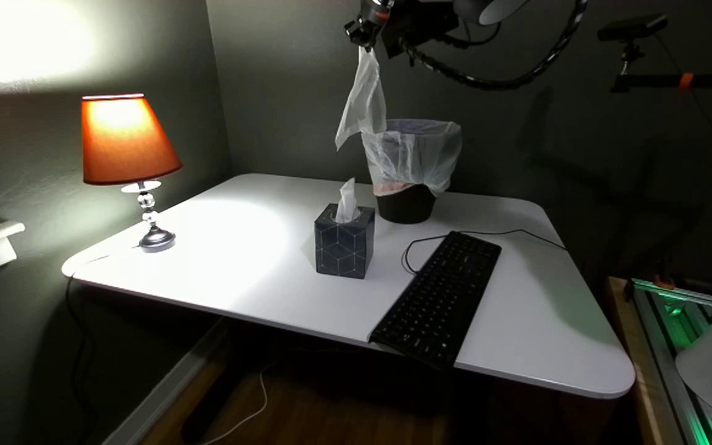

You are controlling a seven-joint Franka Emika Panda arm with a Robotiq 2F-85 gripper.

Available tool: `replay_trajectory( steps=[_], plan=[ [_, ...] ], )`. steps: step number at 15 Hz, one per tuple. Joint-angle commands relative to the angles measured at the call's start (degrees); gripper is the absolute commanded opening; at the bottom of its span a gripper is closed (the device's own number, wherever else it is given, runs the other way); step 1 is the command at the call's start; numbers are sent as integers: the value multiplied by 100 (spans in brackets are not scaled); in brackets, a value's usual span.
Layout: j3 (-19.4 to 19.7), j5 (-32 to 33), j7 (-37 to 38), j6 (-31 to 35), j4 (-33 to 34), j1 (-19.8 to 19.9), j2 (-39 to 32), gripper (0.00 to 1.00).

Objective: Remove a tissue from the tissue box and put it in the black bucket

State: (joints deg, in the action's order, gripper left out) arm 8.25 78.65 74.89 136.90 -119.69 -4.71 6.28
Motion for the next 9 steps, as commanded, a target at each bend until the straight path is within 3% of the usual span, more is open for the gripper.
replay_trajectory(
  steps=[1, 9],
  plan=[
    [-148, -246, 213, 159, -340, 390, 520, 0],
    [72, -780, 290, 740, -133, 973, 740, 0]
  ],
)
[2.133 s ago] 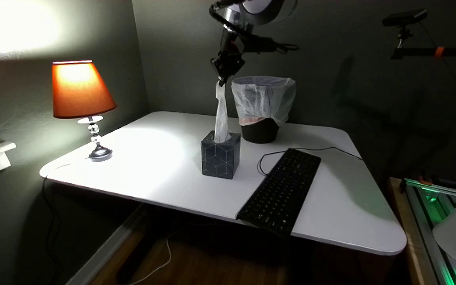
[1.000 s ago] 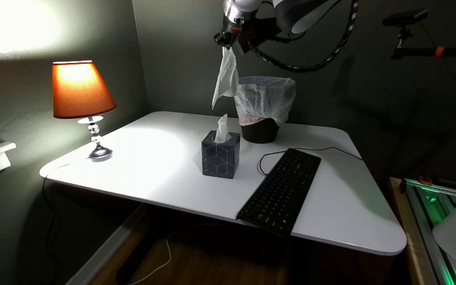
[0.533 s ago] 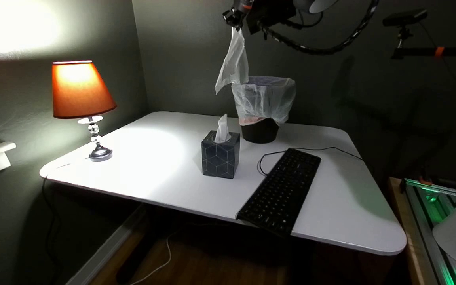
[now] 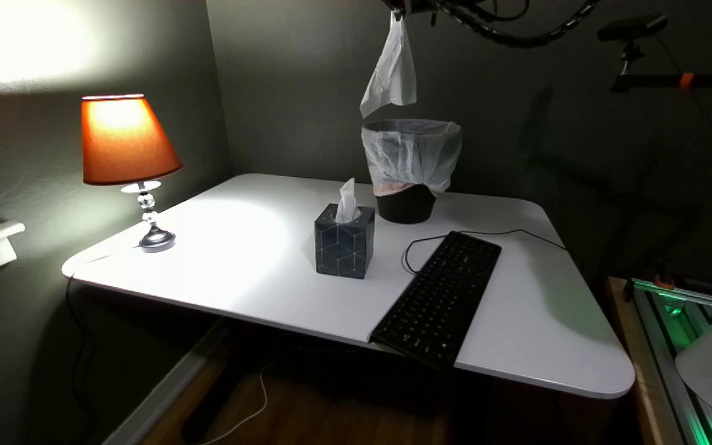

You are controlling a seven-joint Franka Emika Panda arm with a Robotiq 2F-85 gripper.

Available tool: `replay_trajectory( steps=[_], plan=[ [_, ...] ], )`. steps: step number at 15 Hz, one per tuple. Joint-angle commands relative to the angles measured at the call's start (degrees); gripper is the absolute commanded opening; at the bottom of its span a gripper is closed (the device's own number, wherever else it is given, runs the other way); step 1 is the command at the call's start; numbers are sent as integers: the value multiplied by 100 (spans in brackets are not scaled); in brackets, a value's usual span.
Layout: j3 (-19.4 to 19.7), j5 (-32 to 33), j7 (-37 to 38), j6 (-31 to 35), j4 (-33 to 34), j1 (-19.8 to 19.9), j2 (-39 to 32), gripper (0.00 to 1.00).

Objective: Remove a tissue from the tissue box and put it in the black bucket

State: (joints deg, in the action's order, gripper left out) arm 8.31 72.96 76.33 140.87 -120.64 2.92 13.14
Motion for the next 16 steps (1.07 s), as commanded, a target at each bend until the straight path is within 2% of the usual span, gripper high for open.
replay_trajectory(
  steps=[1, 6, 15, 16],
  plan=[
    [102, -286, 144, 444, 25, 279, 4, 0],
    [320, -614, 17, 1254, 180, 594, -233, 0],
    [822, -1280, -164, 1537, 413, 608, -500, 0],
    [846, -1287, -181, 1592, 411, 603, -500, 26]
  ],
)
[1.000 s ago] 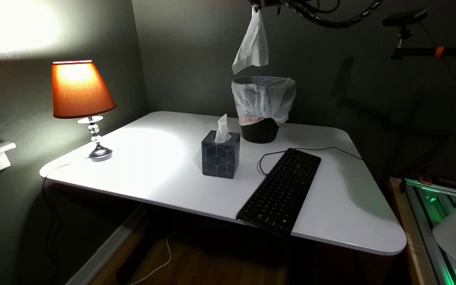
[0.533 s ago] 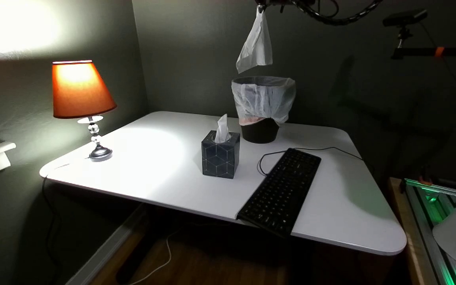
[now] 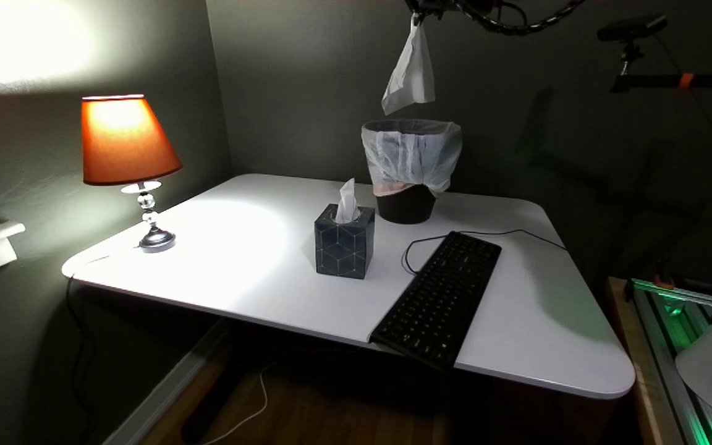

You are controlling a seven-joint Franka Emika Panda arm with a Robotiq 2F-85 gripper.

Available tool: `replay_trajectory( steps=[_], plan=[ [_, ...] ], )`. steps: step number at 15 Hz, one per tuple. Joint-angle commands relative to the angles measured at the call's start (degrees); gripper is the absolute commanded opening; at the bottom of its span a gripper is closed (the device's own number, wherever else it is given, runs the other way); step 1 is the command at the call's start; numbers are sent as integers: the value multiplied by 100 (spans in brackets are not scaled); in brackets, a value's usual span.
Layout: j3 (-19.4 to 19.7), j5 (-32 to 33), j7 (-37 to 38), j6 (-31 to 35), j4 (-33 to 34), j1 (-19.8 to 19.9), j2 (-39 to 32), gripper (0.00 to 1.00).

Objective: Remove a tissue from the tissue box and put it in the black bucket

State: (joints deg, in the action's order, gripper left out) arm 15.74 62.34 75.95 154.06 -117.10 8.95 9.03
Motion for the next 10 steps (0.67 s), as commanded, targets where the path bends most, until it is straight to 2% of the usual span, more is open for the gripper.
replay_trajectory(
  steps=[1, 10],
  plan=[
    [113, -214, -153, 330, 53, -8, -82, 28],
    [137, -198, -165, 266, 81, 6, -90, 93]
  ],
)
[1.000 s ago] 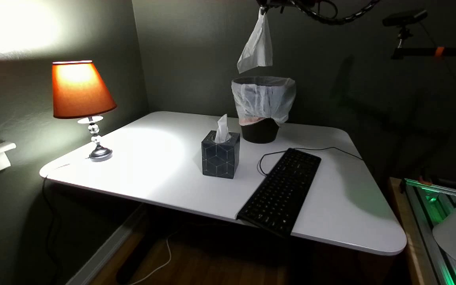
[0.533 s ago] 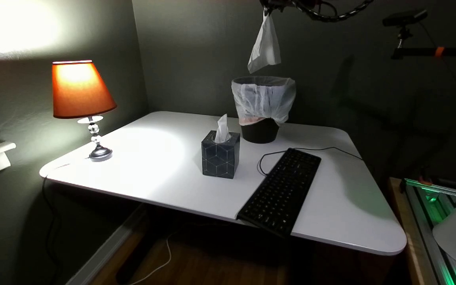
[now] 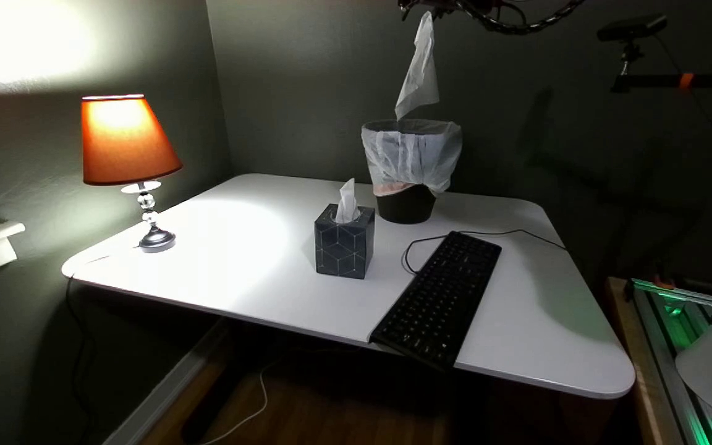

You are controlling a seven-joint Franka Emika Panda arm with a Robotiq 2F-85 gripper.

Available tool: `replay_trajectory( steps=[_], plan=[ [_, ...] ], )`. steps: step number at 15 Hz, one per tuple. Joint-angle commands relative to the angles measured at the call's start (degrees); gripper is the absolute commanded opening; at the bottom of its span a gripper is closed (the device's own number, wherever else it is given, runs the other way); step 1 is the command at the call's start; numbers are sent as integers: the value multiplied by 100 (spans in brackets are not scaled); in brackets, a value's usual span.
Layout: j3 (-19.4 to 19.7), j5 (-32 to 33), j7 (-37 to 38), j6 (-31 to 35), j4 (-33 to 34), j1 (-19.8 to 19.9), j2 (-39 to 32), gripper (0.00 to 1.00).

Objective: Remove a tissue from the tissue box and put it in the black bucket

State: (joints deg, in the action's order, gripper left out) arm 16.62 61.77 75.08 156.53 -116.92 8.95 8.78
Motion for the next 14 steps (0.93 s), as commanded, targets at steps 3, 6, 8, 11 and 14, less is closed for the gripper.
replay_trajectory(
  steps=[3, 6, 8, 11, 14],
  plan=[
    [108, -215, -49, -44, 126, 23, -126, 100],
    [43, -799, -539, 105, 171, 200, -264, 100],
    [140, -1695, -1178, 351, 79, 113, -361, 100],
    [222, -2740, -2017, 329, 143, -52, -487, 100],
    [245, -4123, -3151, -11, -137, -393, -318, 100]
  ],
)
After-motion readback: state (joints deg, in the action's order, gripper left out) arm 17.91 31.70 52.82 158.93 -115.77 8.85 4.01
